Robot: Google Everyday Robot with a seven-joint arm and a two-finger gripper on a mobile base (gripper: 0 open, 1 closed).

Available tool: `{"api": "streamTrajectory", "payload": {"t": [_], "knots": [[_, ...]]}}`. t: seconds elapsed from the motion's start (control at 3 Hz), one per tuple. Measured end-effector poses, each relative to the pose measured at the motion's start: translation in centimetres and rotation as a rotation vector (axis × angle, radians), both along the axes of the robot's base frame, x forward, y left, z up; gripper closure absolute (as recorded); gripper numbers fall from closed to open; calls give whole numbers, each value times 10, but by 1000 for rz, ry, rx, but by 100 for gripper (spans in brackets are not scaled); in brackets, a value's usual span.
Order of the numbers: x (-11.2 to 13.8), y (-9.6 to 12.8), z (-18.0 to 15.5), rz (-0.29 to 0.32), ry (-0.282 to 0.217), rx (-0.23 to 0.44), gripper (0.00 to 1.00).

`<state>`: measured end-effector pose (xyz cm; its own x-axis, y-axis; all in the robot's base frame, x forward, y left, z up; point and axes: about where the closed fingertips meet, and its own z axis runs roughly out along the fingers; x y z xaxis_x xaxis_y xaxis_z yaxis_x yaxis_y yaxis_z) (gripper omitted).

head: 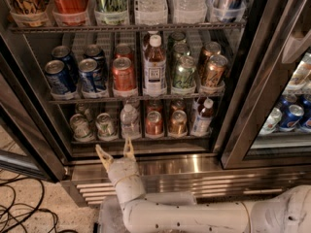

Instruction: Pick water bottle from bottom shelf of fridge

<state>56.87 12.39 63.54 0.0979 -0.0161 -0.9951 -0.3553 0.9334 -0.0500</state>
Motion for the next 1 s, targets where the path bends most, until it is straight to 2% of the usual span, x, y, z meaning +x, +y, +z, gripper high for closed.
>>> {"api": "streamTrajectory", "payload": {"t": [0.33, 0.67, 1.0], "knots": [[13, -9, -17, -54, 56, 87, 30], [22, -21, -21, -114, 69, 132, 23], [23, -37, -17, -185, 55, 152, 24]]}}
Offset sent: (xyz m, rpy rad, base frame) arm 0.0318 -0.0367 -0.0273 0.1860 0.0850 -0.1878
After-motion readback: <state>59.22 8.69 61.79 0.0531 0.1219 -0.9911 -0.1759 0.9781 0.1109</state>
